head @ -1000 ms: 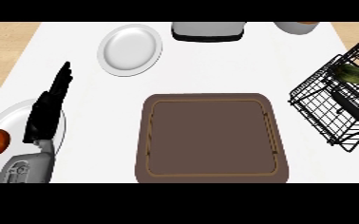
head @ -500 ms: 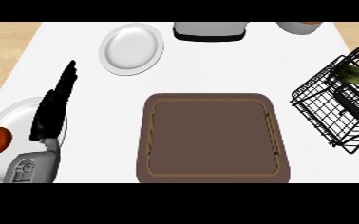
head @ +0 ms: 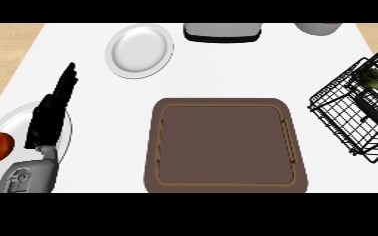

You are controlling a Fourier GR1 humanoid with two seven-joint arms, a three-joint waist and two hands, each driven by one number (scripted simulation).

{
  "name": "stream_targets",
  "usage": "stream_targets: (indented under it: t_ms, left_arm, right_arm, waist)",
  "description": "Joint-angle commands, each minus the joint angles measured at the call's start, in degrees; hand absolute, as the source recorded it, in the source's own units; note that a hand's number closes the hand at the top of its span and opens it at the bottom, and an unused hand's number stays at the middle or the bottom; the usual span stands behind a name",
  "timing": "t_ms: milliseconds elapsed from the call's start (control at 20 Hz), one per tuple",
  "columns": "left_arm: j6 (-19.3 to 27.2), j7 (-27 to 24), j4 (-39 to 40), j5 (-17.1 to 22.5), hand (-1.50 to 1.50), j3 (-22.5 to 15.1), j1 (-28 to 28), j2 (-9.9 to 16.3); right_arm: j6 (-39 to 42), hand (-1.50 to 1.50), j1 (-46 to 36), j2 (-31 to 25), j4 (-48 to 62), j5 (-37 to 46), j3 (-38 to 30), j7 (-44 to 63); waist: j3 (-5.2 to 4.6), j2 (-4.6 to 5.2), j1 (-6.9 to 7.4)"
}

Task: Pick the squash from the tray and place it in the tiered basket

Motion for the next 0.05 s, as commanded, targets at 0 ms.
stream_targets:
  t_ms: [0]
  left_arm:
    - [-0.5,-0.3,0.1,0.7,0.00,-0.4,0.9,-0.8]
  right_arm:
    - [8.4,-1.50,2.8,-0.6,3.5,-1.6,-0.9,-9.6]
  waist:
    - [0.25,0.11,-0.23]
